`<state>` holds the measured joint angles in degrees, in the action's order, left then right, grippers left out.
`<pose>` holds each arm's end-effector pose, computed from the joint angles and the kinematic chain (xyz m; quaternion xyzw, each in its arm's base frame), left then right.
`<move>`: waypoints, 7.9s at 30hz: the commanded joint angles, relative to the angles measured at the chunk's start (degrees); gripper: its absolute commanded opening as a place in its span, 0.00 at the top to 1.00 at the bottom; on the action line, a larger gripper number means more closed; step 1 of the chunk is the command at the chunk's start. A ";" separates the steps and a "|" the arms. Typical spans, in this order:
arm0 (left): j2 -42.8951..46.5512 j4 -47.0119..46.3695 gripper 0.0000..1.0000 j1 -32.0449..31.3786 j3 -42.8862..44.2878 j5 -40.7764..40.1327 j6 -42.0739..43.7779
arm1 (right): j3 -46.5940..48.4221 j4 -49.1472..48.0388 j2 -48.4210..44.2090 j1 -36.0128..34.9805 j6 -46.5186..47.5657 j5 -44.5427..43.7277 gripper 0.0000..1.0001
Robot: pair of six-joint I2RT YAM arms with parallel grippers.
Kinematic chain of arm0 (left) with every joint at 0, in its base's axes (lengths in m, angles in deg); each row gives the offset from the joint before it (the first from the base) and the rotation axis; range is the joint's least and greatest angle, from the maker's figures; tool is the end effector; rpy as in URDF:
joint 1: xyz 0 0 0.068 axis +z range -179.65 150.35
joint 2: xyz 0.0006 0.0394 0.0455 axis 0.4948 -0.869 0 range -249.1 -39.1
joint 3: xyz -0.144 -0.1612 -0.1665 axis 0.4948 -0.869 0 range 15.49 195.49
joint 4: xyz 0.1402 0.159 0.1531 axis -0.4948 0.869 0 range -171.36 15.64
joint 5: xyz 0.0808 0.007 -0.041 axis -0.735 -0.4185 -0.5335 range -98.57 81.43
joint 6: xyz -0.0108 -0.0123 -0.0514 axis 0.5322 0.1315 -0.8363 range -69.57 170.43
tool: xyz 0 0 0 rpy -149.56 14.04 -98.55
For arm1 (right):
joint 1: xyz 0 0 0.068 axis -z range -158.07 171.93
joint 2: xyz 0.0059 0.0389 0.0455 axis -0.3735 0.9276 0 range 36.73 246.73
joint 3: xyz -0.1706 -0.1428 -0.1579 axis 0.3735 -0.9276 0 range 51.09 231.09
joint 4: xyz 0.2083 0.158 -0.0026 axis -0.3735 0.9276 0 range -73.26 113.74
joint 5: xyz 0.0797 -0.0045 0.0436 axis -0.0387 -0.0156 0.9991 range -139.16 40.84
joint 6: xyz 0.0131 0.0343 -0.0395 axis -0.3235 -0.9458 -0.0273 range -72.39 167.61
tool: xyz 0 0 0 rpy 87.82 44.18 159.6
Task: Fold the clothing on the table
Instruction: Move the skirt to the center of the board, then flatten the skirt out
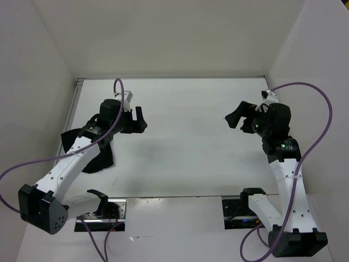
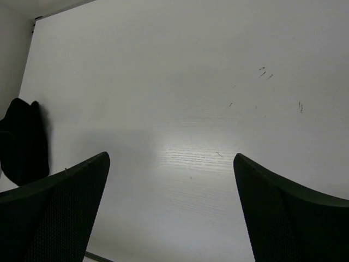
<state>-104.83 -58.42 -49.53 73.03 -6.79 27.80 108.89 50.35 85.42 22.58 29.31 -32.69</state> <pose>0.2407 -0.0882 0.3219 -0.0134 0.8708 -0.1907 0.4530 0.1767 0.0080 0.3651 0.0605 0.8337 0.2012 0.5106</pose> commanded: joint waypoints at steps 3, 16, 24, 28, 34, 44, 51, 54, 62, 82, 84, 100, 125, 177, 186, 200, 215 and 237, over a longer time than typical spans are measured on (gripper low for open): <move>0.08 0.96 0.16 0.46 1.88 -5.55 -2.41 | 2.40 -2.84 0.53 0.23 1.52 -0.12 0.01; -5.63 4.58 1.00 5.11 -0.67 -11.02 -12.62 | 1.35 -3.37 -0.25 0.23 1.52 -0.82 0.01; -5.72 8.42 0.68 8.54 -2.43 -17.99 -18.93 | 0.30 -2.84 -2.19 0.23 1.52 -1.35 0.01; -9.39 14.05 0.34 9.07 -1.29 -25.31 -19.91 | -0.23 -2.84 -4.12 0.23 1.52 -1.88 0.01; -16.70 17.84 0.24 9.60 -0.76 -29.03 -21.13 | -0.23 -2.84 -5.27 -0.82 1.52 -2.93 0.01; -33.05 23.91 0.27 10.74 4.24 -33.25 -24.12 | -0.76 -2.84 -6.94 -1.35 1.52 -3.99 0.01; -32.53 22.50 1.00 11.79 3.63 -32.02 -22.64 | -0.76 -2.84 -6.94 -1.35 1.52 -3.99 0.01; -31.40 21.71 1.00 11.01 5.03 -28.95 -20.36 | -0.76 -2.84 -6.32 -1.35 1.52 -3.99 0.01; -14.43 8.71 1.00 0.81 25.68 -5.58 -6.37 | -0.76 -3.37 -4.04 -1.88 1.52 -3.46 0.01; -17.85 11.34 0.33 1.95 11.29 -2.65 -11.29 | -0.23 -2.84 -2.37 -1.88 1.52 -3.46 0.01; -17.85 10.64 0.34 1.95 11.28 -2.66 -11.29 | -0.23 -2.84 -1.67 -1.88 1.52 -2.85 0.01; -39.80 -6.59 0.60 1.33 26.39 6.47 -8.66 | 10.14 -1.17 22.66 -16.81 2.05 -13.31 0.42; -54.41 -5.80 0.41 0.81 30.00 -4.59 -8.30 | 15.15 -2.84 36.74 -27.80 -0.15 -13.92 0.37; -38.33 0.62 0.56 -3.50 22.71 12.98 -8.22 | 14.26 8.75 45.72 -31.49 -9.03 -19.71 1.00; -35.52 -0.09 0.53 -3.50 16.47 12.90 -8.74 | 15.51 10.87 44.48 -31.31 -6.75 -9.36 0.44; -34.99 0.00 0.53 -3.50 13.13 12.90 -9.80 | 9.79 7.36 50.10 -36.24 -8.49 -0.30 0.33; -36.04 1.58 0.54 -3.50 14.18 12.90 -9.27 | 12.33 -2.40 56.61 -36.24 -14.21 -10.39 0.83; -35.52 -2.02 0.58 -3.50 13.39 14.48 -10.33 | 25.87 17.98 32.36 -35.63 -4.29 -20.16 1.00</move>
<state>-142.69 -59.19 -52.94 85.66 6.48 18.44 131.31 64.23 121.53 -13.18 23.08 -50.94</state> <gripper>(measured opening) 0.424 0.035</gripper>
